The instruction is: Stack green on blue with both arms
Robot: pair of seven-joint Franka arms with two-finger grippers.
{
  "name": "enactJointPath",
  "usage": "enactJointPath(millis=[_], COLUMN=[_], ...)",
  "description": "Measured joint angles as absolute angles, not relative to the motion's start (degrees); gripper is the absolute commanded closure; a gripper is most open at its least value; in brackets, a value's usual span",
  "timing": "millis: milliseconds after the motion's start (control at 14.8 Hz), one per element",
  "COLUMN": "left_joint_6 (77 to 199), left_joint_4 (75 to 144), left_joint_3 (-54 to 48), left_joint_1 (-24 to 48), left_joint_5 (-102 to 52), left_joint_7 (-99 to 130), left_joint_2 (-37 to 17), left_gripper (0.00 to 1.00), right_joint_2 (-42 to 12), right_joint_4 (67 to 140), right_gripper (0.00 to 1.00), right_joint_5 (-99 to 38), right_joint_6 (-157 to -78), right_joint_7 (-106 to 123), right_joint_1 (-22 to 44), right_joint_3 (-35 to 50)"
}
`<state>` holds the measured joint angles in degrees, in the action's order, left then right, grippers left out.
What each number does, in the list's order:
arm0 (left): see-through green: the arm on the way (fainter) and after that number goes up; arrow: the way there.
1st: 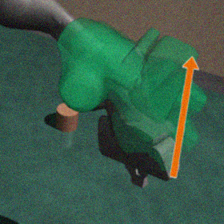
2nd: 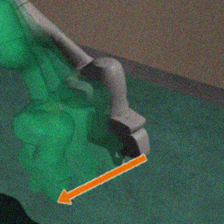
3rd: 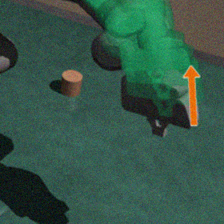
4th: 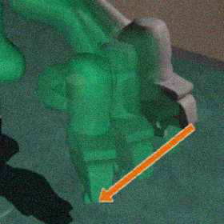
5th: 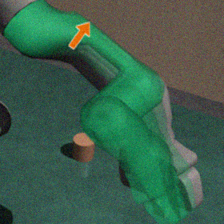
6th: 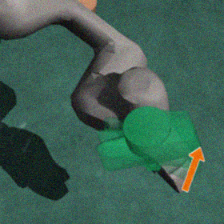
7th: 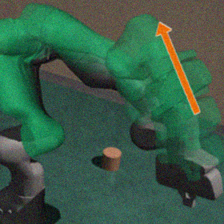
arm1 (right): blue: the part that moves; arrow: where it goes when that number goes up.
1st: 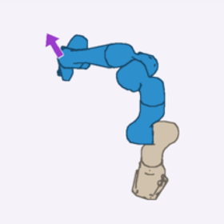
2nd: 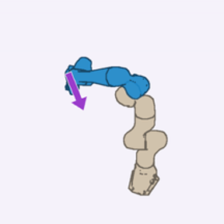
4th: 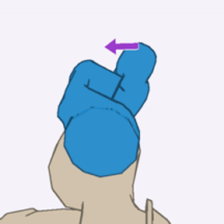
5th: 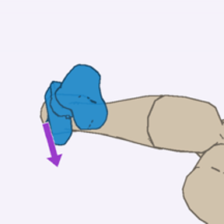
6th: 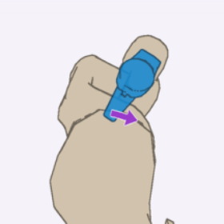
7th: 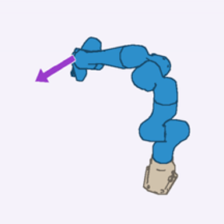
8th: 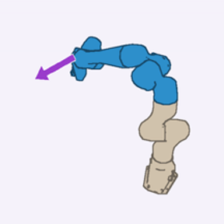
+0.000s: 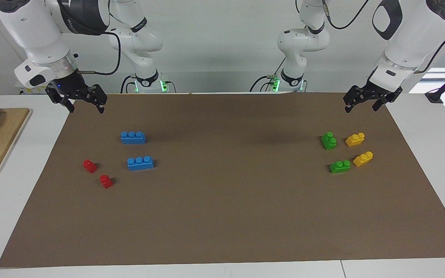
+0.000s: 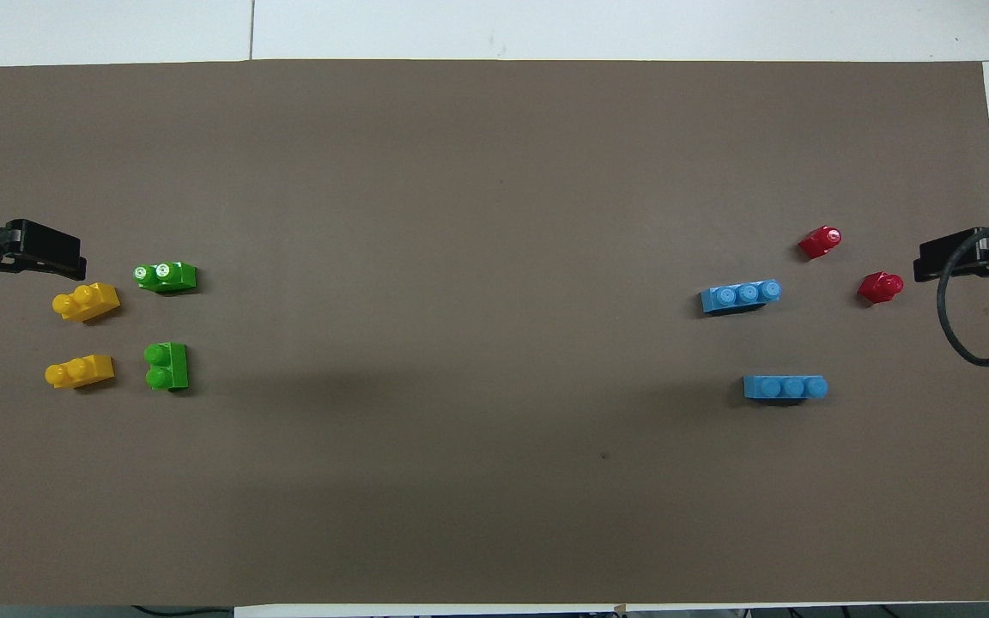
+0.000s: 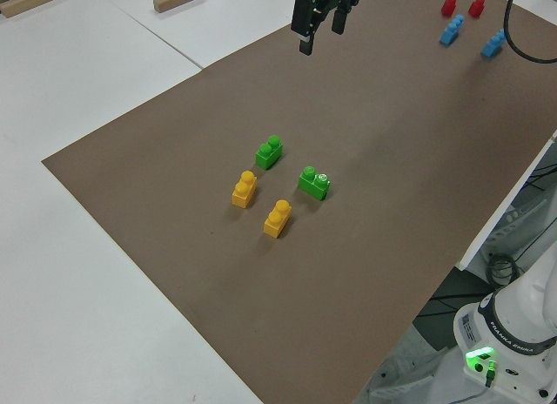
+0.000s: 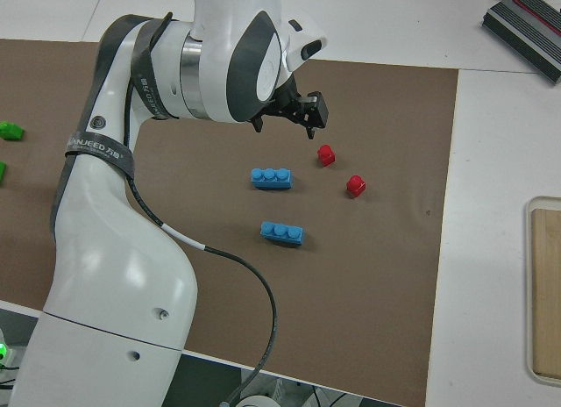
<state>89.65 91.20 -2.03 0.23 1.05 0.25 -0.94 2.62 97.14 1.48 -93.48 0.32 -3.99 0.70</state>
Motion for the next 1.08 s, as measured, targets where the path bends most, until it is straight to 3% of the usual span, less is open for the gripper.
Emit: enactJointPath(millis=[877, 1079], left_joint_6=[89.84, 89.79], left_joint_4=[91.36, 91.36], left_joint_3=[-1.81, -1.61], left_joint_1=[0.19, 0.17], left_joint_5=[1.05, 1.05], left_joint_7=[0.25, 0.25], left_joint_2=[-1.00, -1.00], left_gripper=[0.00, 0.00], right_joint_2=[2.62, 2.62], right_joint_4=[97.14, 97.14], right_gripper=[0.00, 0.00], right_joint_5=[1.48, 1.47], right_joint_6=[-93.48, -94.10], right_joint_7=[0.05, -9.83], right_joint_1=[-4.19, -4.23], right_joint_3=[0.42, 0.18])
